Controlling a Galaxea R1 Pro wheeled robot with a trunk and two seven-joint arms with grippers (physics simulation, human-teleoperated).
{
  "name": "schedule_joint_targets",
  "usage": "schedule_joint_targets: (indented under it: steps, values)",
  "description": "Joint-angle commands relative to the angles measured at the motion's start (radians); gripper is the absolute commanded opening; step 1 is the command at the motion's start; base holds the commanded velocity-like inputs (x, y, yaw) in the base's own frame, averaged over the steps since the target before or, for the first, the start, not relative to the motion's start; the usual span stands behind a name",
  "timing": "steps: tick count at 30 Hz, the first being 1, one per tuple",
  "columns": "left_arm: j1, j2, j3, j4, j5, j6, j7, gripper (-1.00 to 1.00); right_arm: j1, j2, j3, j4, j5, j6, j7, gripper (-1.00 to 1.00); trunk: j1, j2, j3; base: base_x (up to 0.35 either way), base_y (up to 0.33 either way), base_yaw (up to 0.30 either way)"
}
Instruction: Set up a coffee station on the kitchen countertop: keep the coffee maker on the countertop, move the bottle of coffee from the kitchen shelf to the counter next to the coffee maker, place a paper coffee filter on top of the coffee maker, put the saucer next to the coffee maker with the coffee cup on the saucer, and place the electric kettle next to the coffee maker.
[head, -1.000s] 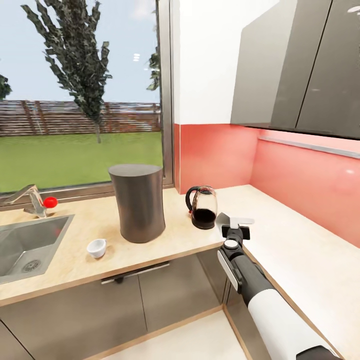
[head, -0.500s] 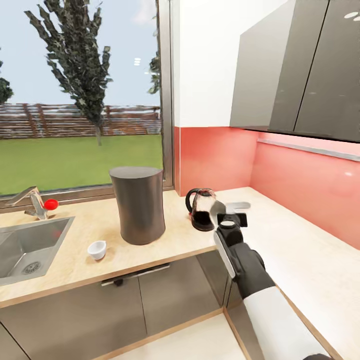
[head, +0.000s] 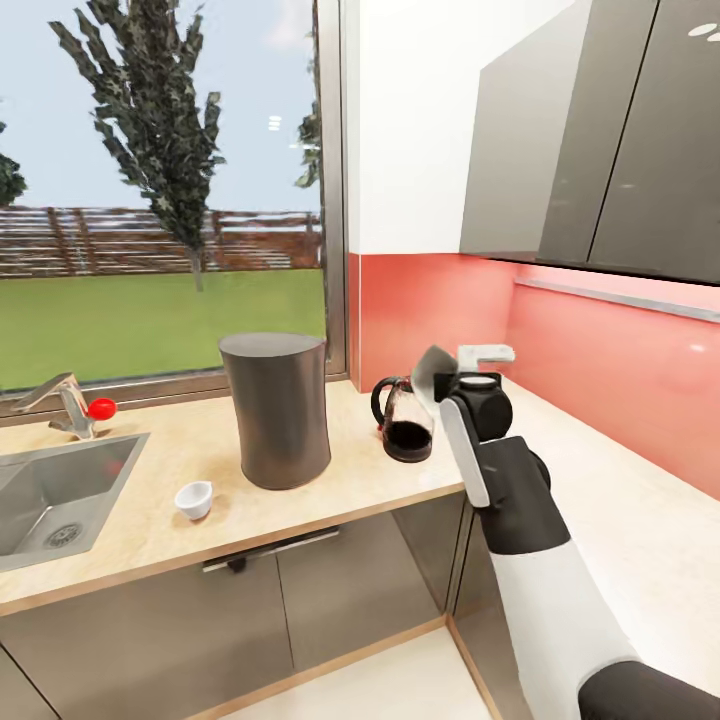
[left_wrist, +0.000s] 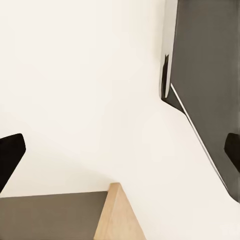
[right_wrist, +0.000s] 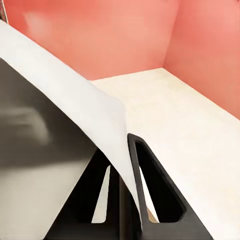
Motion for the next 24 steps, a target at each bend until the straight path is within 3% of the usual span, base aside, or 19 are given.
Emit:
schedule_joint_targets:
  steps: [1, 2, 3, 8, 9, 10, 13, 14, 16, 18, 19, 20, 22, 24]
  values:
    - [0.000, 0.000, 0.001, 0.000, -0.003, 0.001, 0.002, 1.00, -0.001, 0.000, -0.001, -0.004, -0.014, 0.000, -0.011, -1.00, 0.000, 0.000, 0.000, 0.000, 0.000, 0.000]
    - [0.000, -0.003, 0.000, 0.000, -0.002, 0.001, 0.001, 1.00, -0.063, 0.006, -0.069, 0.034, -0.014, -0.001, -0.012, -1.00, 0.000, 0.000, 0.000, 0.000, 0.000, 0.000]
    - [0.000, -0.004, 0.000, -0.001, -0.002, 0.001, 0.001, 1.00, -0.091, 0.009, -0.080, 0.060, -0.014, -0.001, -0.012, -1.00, 0.000, 0.000, 0.000, 0.000, 0.000, 0.000]
    - [0.000, -0.004, 0.002, 0.000, -0.001, -0.014, 0.001, 1.00, -0.368, 0.009, -0.164, 0.404, -0.014, -0.001, -0.012, -1.00, 0.000, 0.000, 0.000, 0.000, 0.000, 0.000]
    - [0.000, -0.004, 0.002, 0.000, -0.001, -0.016, 0.001, 1.00, -0.400, 0.009, -0.171, 0.441, -0.014, -0.001, -0.012, -1.00, 0.000, 0.000, 0.000, 0.000, 0.000, 0.000]
    - [0.001, -0.004, 0.002, 0.000, -0.002, -0.024, 0.001, 1.00, -0.499, 0.009, -0.188, 0.553, -0.015, -0.001, -0.012, -1.00, 0.000, 0.000, 0.000, 0.000, 0.000, 0.000]
    - [0.001, -0.004, 0.002, 0.001, -0.002, -0.031, 0.001, 1.00, -0.688, 0.009, -0.201, 0.762, -0.015, -0.002, -0.012, -1.00, 0.000, 0.000, 0.000, 0.000, 0.000, 0.000]
    - [0.001, -0.005, 0.002, 0.001, -0.002, -0.032, 0.001, 1.00, -0.779, 0.009, -0.204, 0.856, -0.015, -0.002, -0.012, -1.00, 0.000, 0.000, 0.000, 0.000, 0.000, 0.000]
    - [0.001, -0.008, 0.002, 0.001, -0.002, -0.032, 0.001, 1.00, -0.864, 0.009, -0.209, 0.951, -0.016, -0.002, -0.012, -1.00, 0.000, 0.000, 0.000, 0.000, 0.000, 0.000]
    - [0.001, -0.011, 0.002, 0.001, -0.002, -0.033, 0.001, 1.00, -0.965, 0.009, -0.238, 1.073, -0.023, -0.003, -0.012, -1.00, 0.000, 0.000, 0.000, 0.000, 0.000, 0.000]
    - [0.001, -0.012, 0.002, 0.001, -0.002, -0.033, 0.001, 1.00, -0.987, 0.009, -0.250, 1.100, -0.028, -0.003, -0.012, -1.00, 0.000, 0.000, 0.000, 0.000, 0.000, 0.000]
    - [0.001, -0.013, 0.002, 0.001, -0.002, -0.032, 0.001, 1.00, -1.025, 0.009, -0.279, 1.150, -0.044, -0.003, -0.012, -1.00, 0.000, 0.000, 0.000, 0.000, 0.000, 0.000]
    - [0.002, -0.015, 0.003, 0.003, 0.001, -0.032, 0.001, 1.00, -1.142, 0.009, -0.412, 1.371, -0.154, -0.003, -0.013, -1.00, 0.000, 0.000, 0.000, 0.000, 0.000, 0.000]
    - [0.002, -0.016, 0.004, 0.005, 0.002, -0.032, 0.001, 1.00, -1.151, 0.009, -0.419, 1.399, -0.163, -0.002, -0.012, -1.00, 0.000, 0.000, 0.000, 0.000, 0.000, 0.000]
